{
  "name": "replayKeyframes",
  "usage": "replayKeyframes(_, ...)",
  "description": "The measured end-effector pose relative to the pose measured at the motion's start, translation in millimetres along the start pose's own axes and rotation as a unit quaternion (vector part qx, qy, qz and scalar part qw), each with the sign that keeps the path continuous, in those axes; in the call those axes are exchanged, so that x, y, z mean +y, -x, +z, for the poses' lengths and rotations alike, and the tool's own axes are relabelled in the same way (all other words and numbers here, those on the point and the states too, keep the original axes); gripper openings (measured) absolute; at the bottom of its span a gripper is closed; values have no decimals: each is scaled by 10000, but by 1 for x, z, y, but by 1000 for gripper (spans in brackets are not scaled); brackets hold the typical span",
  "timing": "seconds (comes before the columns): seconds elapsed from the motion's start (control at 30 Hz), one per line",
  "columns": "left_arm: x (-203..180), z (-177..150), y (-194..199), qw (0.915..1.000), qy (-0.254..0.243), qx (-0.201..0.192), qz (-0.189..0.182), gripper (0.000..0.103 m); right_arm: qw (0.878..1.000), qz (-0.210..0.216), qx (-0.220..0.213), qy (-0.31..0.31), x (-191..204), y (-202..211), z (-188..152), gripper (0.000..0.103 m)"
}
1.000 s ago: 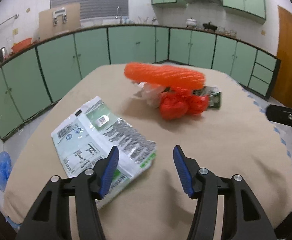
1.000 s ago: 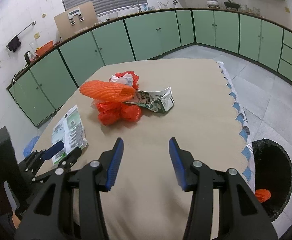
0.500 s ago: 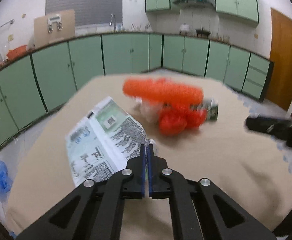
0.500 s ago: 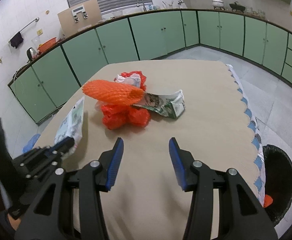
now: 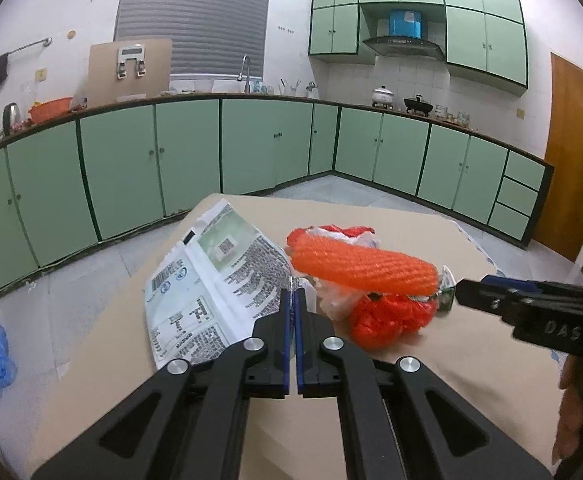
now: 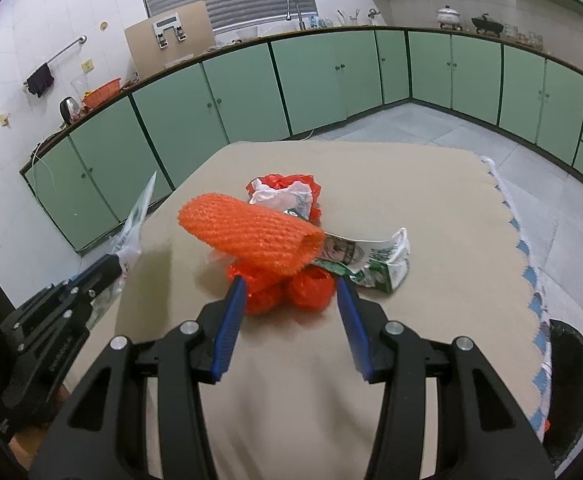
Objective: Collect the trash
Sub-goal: 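Grasp the printed paper bag with the left tool while the right tool grasps the orange mesh sleeve, then carry the paper bag and orange mesh sleeve over the bin with both tools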
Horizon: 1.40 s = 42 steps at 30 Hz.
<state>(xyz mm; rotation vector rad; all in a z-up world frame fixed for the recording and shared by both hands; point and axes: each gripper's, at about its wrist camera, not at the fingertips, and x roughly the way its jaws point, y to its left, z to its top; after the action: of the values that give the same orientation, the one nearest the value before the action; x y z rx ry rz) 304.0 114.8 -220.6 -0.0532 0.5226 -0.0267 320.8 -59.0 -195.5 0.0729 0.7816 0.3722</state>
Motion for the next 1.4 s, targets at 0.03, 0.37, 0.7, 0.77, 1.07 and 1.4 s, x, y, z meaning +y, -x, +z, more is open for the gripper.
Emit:
replayKeyframes(0.03,1,2,-2,10000,-27,-11,-5,2,10000,5,3,3,1,-4,2,46)
replayKeyframes(0.37,12,6,-13,10000,-15,-54,-54,2,9997,101,216,3,12,-54,15,35)
replayKeyframes(0.7,7,10,-7,9998,-82,-127,-86,2,9998,115,-23,174,20,-32,16,6)
replayKeyframes(0.77,6,11,-4,9998,-86,-140,-94,2,9997,125,-77,170,20,-23,16,6)
replayKeyframes(1.07,1,14,4,9996,-81,-205,-150,2,9993,98,-313,171,17,17,16,6)
replayKeyframes(1.4,-15,24,19,9990,-196,-292,-285,2,9980,53,-607,148,10,66,15,6)
